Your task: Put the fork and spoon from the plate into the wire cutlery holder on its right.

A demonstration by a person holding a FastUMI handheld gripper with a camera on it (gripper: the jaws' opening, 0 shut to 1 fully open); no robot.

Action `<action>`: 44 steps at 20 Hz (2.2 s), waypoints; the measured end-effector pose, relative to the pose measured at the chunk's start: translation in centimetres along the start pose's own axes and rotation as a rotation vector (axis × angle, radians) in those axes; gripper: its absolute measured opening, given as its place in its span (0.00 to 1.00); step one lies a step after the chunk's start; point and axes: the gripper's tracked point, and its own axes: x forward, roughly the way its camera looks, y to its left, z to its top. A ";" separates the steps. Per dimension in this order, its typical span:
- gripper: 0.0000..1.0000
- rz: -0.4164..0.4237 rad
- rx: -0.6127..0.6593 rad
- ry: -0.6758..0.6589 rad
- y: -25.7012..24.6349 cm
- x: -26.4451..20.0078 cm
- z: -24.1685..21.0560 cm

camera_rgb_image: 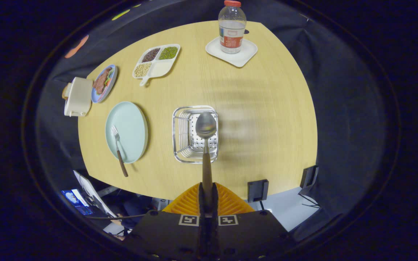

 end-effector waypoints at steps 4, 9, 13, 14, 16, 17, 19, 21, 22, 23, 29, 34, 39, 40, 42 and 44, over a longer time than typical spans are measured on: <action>0.22 0.012 0.008 -0.034 0.4 -0.3 1.0; 0.82 -0.009 -0.032 -0.157 1.0 -2.3 2.4; 0.89 -0.015 -0.109 -0.241 4.0 -4.2 3.2; 0.89 -0.013 -0.126 -0.256 5.1 -4.6 3.3; 0.89 0.001 -0.172 -0.277 8.0 -5.2 2.9; 0.89 0.008 -0.200 -0.279 9.5 -5.3 2.6; 0.89 0.019 -0.246 -0.274 12.7 -5.0 1.5; 0.89 0.030 -0.291 -0.255 15.8 -4.1 0.2; 0.89 0.035 -0.311 -0.240 17.2 -3.5 -0.5; 0.89 0.039 -0.329 -0.224 18.7 -2.8 -1.4; 0.89 0.022 -0.393 -0.173 24.4 1.6 -4.3; 0.89 -0.020 -0.404 -0.146 26.6 5.9 -6.2; 0.89 -0.036 -0.358 -0.100 27.0 9.4 -7.1; 0.89 -0.040 -0.346 -0.094 27.0 10.1 -7.1; 0.89 -0.054 -0.337 -0.090 26.9 11.6 -6.9; 0.85 -0.065 -0.325 -0.088 26.9 12.8 -6.6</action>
